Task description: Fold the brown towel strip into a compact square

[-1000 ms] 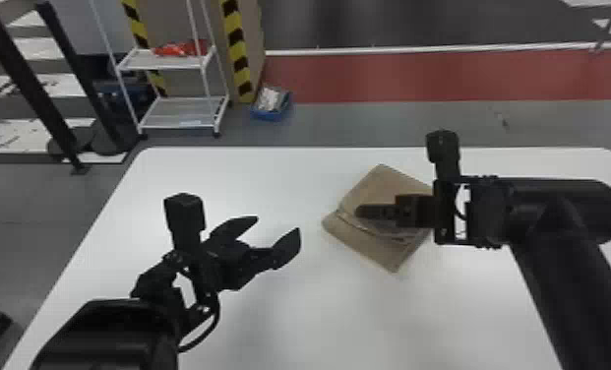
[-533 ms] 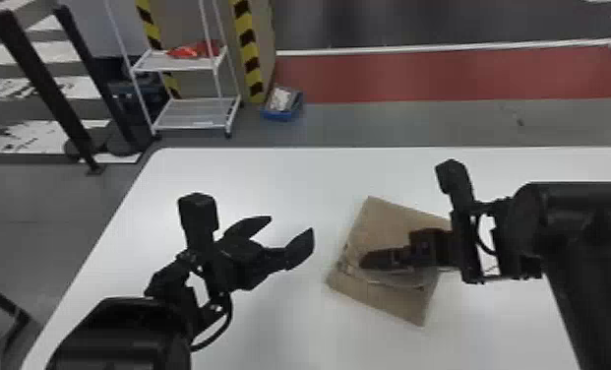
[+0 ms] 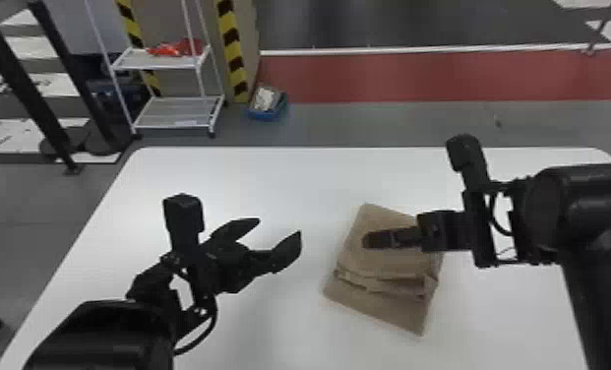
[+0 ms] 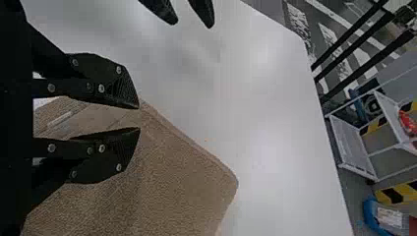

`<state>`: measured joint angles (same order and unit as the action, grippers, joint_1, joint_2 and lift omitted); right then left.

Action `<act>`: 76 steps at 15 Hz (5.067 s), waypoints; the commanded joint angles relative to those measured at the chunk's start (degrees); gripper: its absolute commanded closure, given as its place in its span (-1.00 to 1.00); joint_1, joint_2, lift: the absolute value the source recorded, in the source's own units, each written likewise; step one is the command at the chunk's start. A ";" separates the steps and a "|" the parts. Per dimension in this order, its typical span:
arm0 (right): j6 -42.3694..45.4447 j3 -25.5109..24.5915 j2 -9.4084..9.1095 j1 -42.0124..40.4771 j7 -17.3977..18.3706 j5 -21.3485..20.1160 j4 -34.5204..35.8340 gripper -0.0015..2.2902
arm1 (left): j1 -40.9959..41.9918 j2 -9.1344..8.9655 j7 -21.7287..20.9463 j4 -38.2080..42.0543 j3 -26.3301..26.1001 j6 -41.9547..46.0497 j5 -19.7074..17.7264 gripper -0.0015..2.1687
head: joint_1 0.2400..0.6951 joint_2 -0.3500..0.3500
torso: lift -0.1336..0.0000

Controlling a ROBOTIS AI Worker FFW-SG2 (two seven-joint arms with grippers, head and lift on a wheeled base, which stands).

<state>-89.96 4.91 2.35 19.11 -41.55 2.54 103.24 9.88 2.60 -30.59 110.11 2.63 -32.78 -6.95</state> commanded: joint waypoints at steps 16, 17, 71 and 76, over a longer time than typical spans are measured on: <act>-0.12 21.19 5.38 1.02 -26.92 -33.66 3.29 -0.73 | 0.41 0.04 0.09 -0.07 2.29 0.13 -0.17 -0.94 | 1.00 0.40 | -0.85; -0.12 21.19 5.91 1.20 -29.47 -34.97 3.29 -0.73 | 0.41 0.04 0.09 -0.16 2.29 0.13 -0.08 -0.94 | 1.00 0.39 | -0.85; -0.12 35.43 4.59 4.98 -36.77 -58.62 -7.96 -0.55 | 0.67 0.04 0.44 -0.95 2.47 0.83 -0.08 -0.94 | 1.00 0.27 | -0.85; -0.12 34.73 4.59 4.63 -36.77 -58.79 -7.08 -0.41 | 0.76 0.04 0.27 -0.86 2.64 0.83 -0.08 -0.94 | 1.00 0.27 | -0.85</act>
<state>-89.96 39.97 6.98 23.87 -78.13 -56.32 95.64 10.60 2.64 -30.31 109.17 5.27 -31.95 -7.03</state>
